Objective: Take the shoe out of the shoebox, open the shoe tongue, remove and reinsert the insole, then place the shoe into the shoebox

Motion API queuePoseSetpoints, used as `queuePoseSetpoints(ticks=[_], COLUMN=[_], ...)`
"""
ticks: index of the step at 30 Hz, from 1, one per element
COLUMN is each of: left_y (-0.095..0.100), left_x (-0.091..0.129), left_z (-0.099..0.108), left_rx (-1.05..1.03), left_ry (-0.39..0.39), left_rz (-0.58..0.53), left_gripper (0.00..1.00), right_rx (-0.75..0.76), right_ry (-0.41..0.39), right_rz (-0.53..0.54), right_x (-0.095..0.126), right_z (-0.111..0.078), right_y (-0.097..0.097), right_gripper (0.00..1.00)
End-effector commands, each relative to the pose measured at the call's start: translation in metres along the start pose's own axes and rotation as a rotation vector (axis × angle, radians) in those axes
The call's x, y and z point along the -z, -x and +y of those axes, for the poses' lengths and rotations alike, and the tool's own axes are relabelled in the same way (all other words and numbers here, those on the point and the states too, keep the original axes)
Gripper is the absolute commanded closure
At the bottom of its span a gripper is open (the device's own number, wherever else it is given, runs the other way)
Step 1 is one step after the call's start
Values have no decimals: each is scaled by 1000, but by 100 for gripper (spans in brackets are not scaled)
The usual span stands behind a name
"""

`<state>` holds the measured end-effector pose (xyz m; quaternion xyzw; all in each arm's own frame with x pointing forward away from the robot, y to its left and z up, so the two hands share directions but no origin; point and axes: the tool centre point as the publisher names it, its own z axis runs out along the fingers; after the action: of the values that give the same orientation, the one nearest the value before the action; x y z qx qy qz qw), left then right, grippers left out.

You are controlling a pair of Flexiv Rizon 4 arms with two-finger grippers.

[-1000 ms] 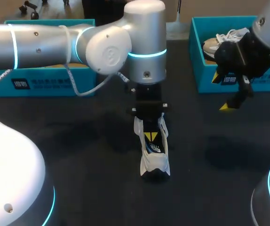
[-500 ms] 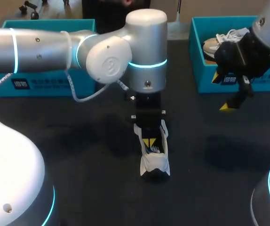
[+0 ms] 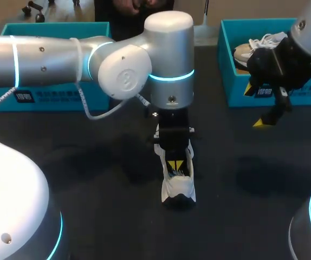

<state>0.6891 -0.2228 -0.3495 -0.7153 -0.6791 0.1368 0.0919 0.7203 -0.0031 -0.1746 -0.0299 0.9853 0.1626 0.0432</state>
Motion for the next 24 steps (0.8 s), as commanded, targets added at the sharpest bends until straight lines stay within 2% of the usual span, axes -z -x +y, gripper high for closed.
queuePoseSetpoints(ticks=[1, 13, 19, 24], left_y=[-2, 5, 4, 4], left_x=[3, -29, -47, -47], left_z=[-6, -10, -7, -4], left_rx=[-12, 0, 45, 56], left_ry=[-8, -30, 16, 42], left_rz=[10, 14, -18, -25], left_gripper=[100, 100, 100, 100], right_rx=[-1, -1, -1, -1], right_ry=[-3, -3, -3, -3], right_rz=[2, 2, 2, 2], right_x=[-2, -2, -2, -2], right_z=[1, 1, 1, 1], right_y=[1, 1, 1, 1], right_gripper=[0, 0, 0, 0])
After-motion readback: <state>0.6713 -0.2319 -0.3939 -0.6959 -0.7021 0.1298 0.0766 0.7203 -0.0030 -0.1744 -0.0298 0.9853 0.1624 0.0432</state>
